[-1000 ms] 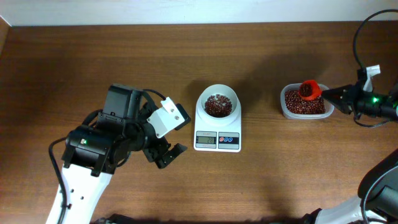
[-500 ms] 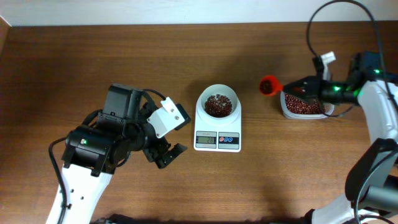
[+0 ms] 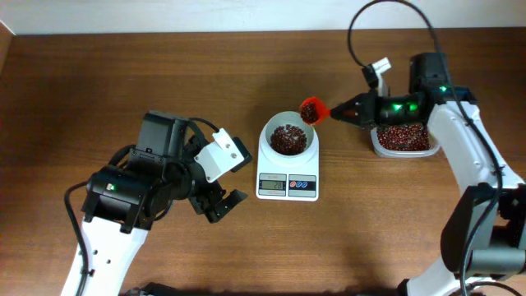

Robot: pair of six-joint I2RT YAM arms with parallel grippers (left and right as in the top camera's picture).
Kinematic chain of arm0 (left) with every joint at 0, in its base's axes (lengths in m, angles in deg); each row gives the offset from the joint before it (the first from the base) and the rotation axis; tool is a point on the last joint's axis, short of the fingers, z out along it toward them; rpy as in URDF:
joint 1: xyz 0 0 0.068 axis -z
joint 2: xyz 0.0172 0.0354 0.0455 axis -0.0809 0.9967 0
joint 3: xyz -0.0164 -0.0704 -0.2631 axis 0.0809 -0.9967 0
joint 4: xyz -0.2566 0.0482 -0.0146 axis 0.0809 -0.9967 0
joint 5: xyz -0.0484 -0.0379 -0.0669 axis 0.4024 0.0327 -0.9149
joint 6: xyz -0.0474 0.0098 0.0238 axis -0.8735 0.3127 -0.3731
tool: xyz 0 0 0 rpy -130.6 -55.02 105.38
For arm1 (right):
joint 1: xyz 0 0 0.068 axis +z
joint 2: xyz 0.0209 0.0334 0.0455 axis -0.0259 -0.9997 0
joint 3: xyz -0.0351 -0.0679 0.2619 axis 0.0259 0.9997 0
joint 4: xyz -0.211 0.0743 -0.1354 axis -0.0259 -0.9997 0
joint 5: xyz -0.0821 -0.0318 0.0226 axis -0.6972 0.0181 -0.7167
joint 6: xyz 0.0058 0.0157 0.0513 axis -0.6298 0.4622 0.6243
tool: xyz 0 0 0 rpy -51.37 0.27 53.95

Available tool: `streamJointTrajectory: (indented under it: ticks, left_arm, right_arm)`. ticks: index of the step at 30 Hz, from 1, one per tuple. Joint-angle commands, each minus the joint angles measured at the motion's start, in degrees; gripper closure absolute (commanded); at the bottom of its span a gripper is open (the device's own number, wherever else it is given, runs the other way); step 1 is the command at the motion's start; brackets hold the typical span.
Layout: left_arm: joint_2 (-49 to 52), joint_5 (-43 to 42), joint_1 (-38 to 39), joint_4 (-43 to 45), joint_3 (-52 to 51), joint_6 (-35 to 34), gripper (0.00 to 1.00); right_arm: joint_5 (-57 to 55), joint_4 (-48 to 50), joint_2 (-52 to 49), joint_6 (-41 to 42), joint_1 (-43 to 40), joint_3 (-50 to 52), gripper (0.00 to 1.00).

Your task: Scoop and weigh 50g on scale

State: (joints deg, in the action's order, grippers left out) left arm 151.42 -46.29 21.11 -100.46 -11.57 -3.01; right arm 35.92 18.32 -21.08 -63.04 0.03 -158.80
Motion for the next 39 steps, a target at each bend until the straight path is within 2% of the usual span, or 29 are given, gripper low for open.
streamJointTrajectory:
  ticks: [1,7,12,14,19,24,27,30,33,36,39]
  left_arm:
    - [0.0,-0.8,-0.3,0.1,0.9,0.9,0.01]
    - [0.0,-0.8,-0.3,0.1,0.9,0.9,0.01]
    - [0.0,-0.8,-0.3,0.1,0.9,0.9,0.01]
    - [0.0,-0.8,-0.3,0.1,0.9,0.9,0.01]
    - [0.0,-0.8,-0.3,0.1,0.9,0.9,0.01]
    - [0.0,-0.8,-0.3,0.1,0.9,0.9,0.01]
    - [0.0,-0.8,-0.3,0.1,0.9,0.9,0.01]
    - [0.0,-0.8,-0.3,0.1,0.9,0.9,0.01]
    - [0.0,-0.8,-0.3,0.1,0.9,0.9,0.01]
    - [0.0,-0.8,-0.3,0.1,0.9,0.9,0.01]
    - [0.0,-0.8,-0.3,0.1,0.9,0.9,0.01]
  right_arm:
    - [-3.1,0.3,-0.7,-9.4,2.9,0.5,0.96]
    - [-3.3,0.3,-0.7,-25.4,6.4,0.5,0.96]
    - [-15.0,0.4,-0.7,-26.1,6.4,0.5,0.96]
    - [-16.5,0.4,-0.7,-26.2,6.4,0.5,0.96]
    - [-16.5,0.2,-0.7,-30.6,6.4,0.5,0.96]
    - [-15.0,-0.3,-0.7,-30.7,6.4,0.5,0.96]
    - [-6.5,-2.5,-0.7,-39.4,6.4,0.5,0.96]
    - [-10.8,-1.8,-0.7,-37.8,6.4,0.5,0.96]
    - [-5.5,-3.1,-0.7,-39.6,6.4,0.5,0.96]
    - [-13.4,-2.6,-0.7,-35.3,6.4,0.5,0.96]
    - [-8.5,-3.5,-0.7,-39.2,6.6,0.5,0.96]
